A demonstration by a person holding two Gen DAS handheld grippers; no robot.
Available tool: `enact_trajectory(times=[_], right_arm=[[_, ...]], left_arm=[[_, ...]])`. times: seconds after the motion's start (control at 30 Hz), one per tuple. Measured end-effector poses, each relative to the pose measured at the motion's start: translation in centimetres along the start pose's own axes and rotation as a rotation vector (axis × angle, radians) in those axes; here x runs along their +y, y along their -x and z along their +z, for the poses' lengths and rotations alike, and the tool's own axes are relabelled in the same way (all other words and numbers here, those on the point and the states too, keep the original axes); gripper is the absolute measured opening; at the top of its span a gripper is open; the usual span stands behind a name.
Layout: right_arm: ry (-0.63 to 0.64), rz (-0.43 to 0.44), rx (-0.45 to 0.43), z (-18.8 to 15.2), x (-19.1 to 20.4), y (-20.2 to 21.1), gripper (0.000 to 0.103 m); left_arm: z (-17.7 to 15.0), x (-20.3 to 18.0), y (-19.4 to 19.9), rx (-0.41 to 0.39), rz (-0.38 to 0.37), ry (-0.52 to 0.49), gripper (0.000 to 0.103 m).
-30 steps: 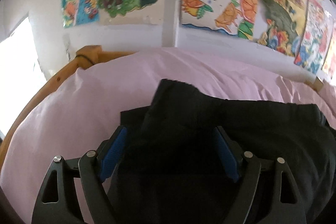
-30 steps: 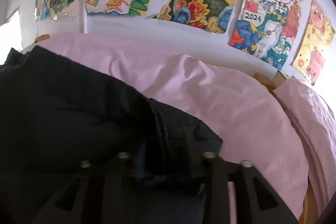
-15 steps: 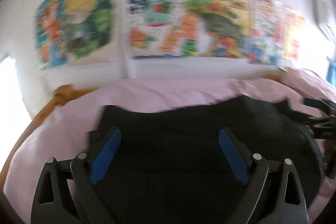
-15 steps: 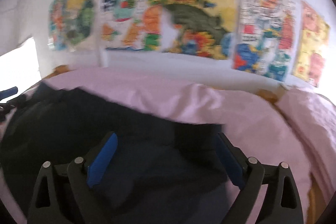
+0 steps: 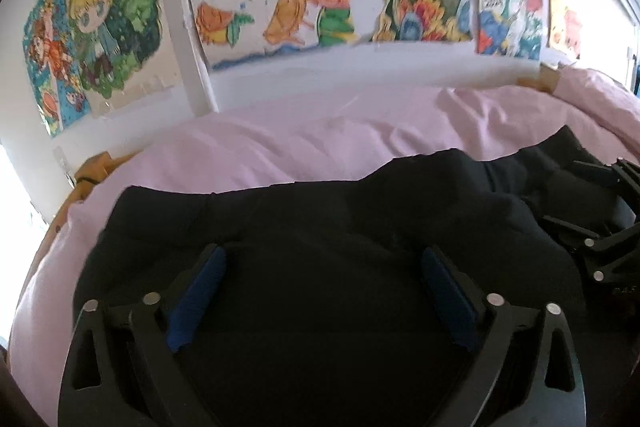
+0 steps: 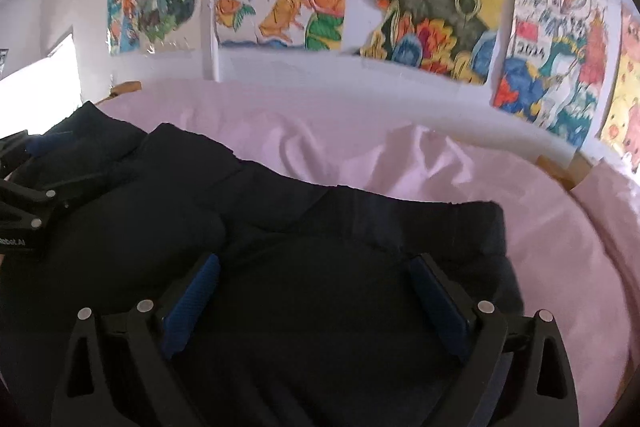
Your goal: Fold large clothes
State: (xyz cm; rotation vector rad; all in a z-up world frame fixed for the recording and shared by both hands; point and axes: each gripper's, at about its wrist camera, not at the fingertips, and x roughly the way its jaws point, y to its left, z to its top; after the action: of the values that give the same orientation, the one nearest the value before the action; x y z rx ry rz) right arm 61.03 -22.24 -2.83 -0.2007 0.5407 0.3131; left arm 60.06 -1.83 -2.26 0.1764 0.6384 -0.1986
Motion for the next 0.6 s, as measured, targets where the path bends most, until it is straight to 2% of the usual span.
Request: enact_trajectory(times=[0.13,0.23,0.37,0.6], right_arm=[[-0.010,0.027,0.057,0.1,-0.6,-2.7,0.103],[-0.027,0.057,0.117,0.5,-1.2,-4.9,0.103],[-0.027,0.081,0.158,0.8,-1.5,-7.2,0.103],[0.013,0.040,0.187,0.4,-0.2,-10.8,0.103]], left_arm=[[0.1,1.2,-2.8,0.053,-0.042,0.023,0.102],[0.7,2.1,-4.7,0.097,-0.072,0.029,0.102],[0.9,3.1,-6.2,0.117,-0.088,0.056,0.102],[0.3,2.0,-9.5,0.140,-0.006,-0.002,0.102]])
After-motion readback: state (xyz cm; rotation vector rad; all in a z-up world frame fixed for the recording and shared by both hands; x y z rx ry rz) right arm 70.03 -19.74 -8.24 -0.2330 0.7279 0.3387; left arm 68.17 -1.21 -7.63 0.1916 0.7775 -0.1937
